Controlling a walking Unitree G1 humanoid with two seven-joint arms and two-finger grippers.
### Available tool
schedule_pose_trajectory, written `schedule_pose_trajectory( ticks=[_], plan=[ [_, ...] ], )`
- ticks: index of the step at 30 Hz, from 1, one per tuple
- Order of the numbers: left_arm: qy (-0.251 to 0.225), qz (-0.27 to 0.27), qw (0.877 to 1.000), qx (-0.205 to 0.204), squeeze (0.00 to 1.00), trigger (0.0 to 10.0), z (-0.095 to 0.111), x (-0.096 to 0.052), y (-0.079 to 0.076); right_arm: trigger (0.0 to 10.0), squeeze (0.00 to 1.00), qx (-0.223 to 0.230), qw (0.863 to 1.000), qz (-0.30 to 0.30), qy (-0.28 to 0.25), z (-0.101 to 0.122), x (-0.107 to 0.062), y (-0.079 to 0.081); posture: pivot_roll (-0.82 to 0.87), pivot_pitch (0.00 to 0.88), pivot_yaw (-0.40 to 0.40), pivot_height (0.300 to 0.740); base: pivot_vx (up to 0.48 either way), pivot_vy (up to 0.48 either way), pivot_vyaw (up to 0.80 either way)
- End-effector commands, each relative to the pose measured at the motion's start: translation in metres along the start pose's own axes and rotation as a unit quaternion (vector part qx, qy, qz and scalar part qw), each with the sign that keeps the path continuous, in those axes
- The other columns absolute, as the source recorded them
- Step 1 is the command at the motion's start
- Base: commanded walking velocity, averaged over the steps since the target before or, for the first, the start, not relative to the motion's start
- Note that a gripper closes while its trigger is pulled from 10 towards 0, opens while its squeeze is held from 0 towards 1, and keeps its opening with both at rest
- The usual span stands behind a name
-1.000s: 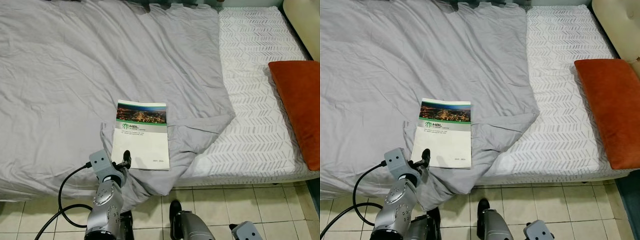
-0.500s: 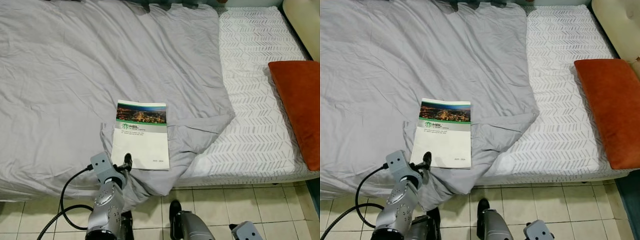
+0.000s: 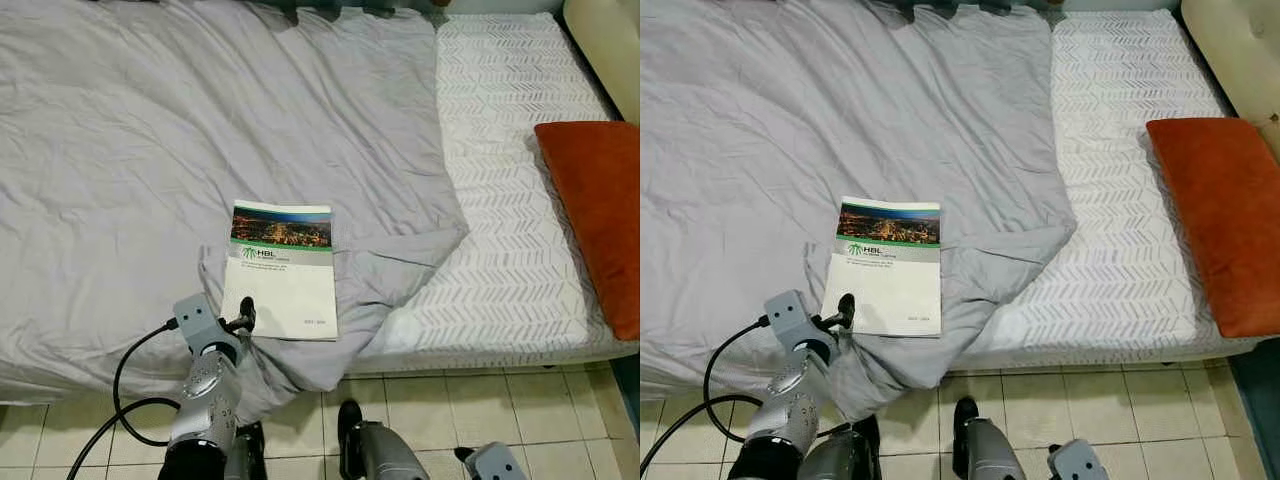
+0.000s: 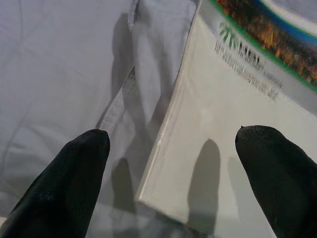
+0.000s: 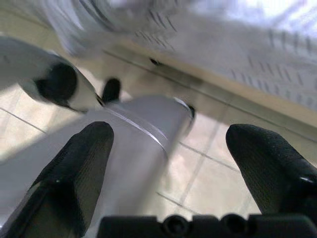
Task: Clean up the room
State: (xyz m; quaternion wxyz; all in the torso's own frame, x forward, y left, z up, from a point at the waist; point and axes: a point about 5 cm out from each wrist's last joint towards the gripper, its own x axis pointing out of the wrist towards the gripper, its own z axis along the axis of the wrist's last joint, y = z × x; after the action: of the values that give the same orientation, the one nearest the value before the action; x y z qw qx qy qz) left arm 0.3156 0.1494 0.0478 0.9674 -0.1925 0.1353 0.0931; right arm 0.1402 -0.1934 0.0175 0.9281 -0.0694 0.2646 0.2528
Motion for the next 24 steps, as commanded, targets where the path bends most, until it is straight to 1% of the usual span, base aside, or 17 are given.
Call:
schedule_pose_trajectory(
  ticks=[1, 3, 6, 7, 9, 11, 14, 17, 19, 20, 23, 24],
  plan=[
    [0.028, 0.009, 1.0, 0.002, 0.0, 10.0, -0.016, -0.003, 0.005, 10.0, 0.0, 0.019, 1.0, 0.016, 0.009, -0.01, -0.004, 0.005, -0.21, 0.407, -0.098, 0.74, 0.0, 0.0, 0.0],
    [0.028, 0.009, 1.0, 0.003, 0.0, 10.0, -0.016, -0.003, 0.005, 10.0, 0.0, 0.018, 1.0, 0.018, 0.01, -0.011, -0.004, 0.005, -0.21, 0.407, -0.098, 0.74, 0.0, 0.0, 0.0],
    [0.034, 0.014, 0.999, 0.002, 0.0, 10.0, -0.017, 0.0, 0.007, 10.0, 0.0, 0.015, 0.999, 0.022, -0.024, -0.001, 0.001, 0.006, -0.21, 0.409, -0.096, 0.74, 0.0, 0.0, 0.0],
    [0.035, 0.014, 0.999, 0.003, 0.0, 10.0, -0.017, 0.001, 0.007, 10.0, 0.0, 0.014, 0.999, 0.027, -0.042, 0.006, 0.004, 0.007, -0.21, 0.409, -0.095, 0.74, 0.0, 0.0, 0.0],
    [0.034, 0.013, 0.999, 0.004, 0.0, 10.0, -0.017, 0.001, 0.007, 10.0, 0.0, 0.016, 0.998, 0.029, -0.049, 0.009, 0.006, 0.008, -0.21, 0.409, -0.095, 0.74, 0.0, 0.0, 0.0],
    [0.035, 0.01, 0.999, 0.004, 0.0, 10.0, -0.019, 0.002, 0.005, 10.0, 0.0, 0.014, 0.997, 0.042, -0.063, 0.015, 0.011, 0.011, -0.21, 0.409, -0.093, 0.74, 0.0, 0.0, 0.0],
    [0.037, 0.009, 0.999, 0.005, 0.0, 10.0, -0.02, 0.002, 0.004, 10.0, 0.0, -0.01, 0.995, 0.064, -0.072, 0.02, 0.018, 0.018, -0.21, 0.409, -0.091, 0.74, 0.0, 0.0, 0.0],
    [0.039, 0.008, 0.999, 0.005, 0.0, 10.0, -0.021, 0.002, 0.004, 10.0, 0.0, -0.012, 0.994, 0.072, -0.078, 0.025, 0.024, 0.021, -0.21, 0.409, -0.091, 0.74, 0.0, 0.0, 0.0],
    [0.039, 0.008, 0.999, 0.006, 0.0, 10.0, -0.021, 0.003, 0.004, 10.0, 0.0, -0.016, 0.994, 0.076, -0.078, 0.025, 0.025, 0.022, -0.21, 0.406, -0.092, 0.74, 0.0, 0.0, 0.0],
    [0.04, 0.007, 0.999, 0.004, 0.0, 9.9, -0.022, 0.003, 0.004, 10.0, 0.0, -0.026, 0.993, 0.083, -0.076, 0.024, 0.025, 0.024, -0.2, 0.406, -0.093, 0.74, 0.0, 0.0, 0.0],
    [0.041, 0.006, 0.999, 0.003, 0.0, 10.0, -0.023, 0.002, 0.004, 10.0, 0.0, -0.028, 0.993, 0.09, -0.074, 0.023, 0.024, 0.027, -0.2, 0.403, -0.094, 0.74, 0.0, 0.0, 0.0],
    [0.041, 0.007, 0.999, 0.004, 0.0, 9.9, -0.023, 0.002, 0.004, 10.0, 0.0, -0.03, 0.992, 0.093, -0.074, 0.022, 0.024, 0.028, -0.2, 0.403, -0.094, 0.74, 0.0, 0.0, 0.0]
  ],
)
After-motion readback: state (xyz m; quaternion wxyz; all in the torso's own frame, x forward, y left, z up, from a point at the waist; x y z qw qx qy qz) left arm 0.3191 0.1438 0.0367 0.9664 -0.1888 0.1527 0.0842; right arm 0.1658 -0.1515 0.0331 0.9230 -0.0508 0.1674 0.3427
